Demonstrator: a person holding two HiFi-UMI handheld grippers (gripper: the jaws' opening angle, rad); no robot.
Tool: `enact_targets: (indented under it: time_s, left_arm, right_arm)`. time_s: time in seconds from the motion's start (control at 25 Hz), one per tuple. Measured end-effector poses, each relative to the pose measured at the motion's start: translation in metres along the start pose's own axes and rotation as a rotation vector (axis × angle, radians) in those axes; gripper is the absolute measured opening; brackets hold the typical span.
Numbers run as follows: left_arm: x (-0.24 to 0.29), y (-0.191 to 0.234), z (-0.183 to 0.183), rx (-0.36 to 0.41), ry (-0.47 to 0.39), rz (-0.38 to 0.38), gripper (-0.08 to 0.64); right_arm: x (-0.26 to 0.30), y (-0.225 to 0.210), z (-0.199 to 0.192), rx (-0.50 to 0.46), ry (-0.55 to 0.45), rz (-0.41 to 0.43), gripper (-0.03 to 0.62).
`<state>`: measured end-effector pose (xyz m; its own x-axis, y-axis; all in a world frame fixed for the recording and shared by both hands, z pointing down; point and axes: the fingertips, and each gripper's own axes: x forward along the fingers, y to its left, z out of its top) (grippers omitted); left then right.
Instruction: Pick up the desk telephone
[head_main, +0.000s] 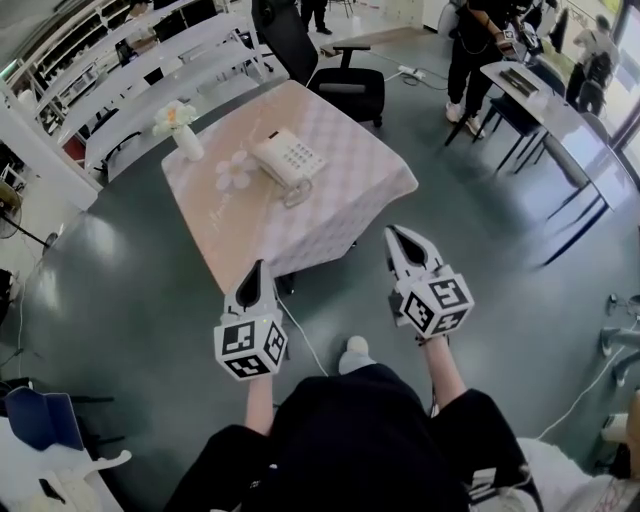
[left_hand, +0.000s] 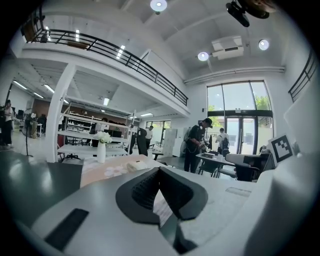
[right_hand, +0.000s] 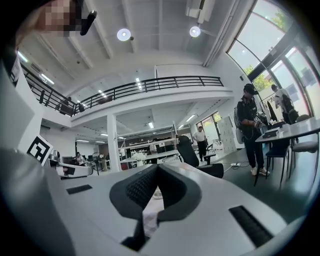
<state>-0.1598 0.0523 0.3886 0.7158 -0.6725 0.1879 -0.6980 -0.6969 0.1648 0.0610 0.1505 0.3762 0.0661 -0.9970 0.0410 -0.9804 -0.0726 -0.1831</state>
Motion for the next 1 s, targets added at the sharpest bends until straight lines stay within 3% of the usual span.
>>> enact_targets:
  time_s: [0.48, 1.0]
  left_arm:
    - [0.067, -0.004, -0.006, -0.041, 0.012, 0.093, -0.002]
    - [0.109, 0.013, -0.012, -0.078, 0.057, 0.151, -0.002]
  right_arm:
    - [0.069, -0.049, -0.009, 0.007, 0.061, 0.1, -0.008]
    - [0.126, -0.07, -0.022, 0.054, 0.111, 0.134, -0.008]
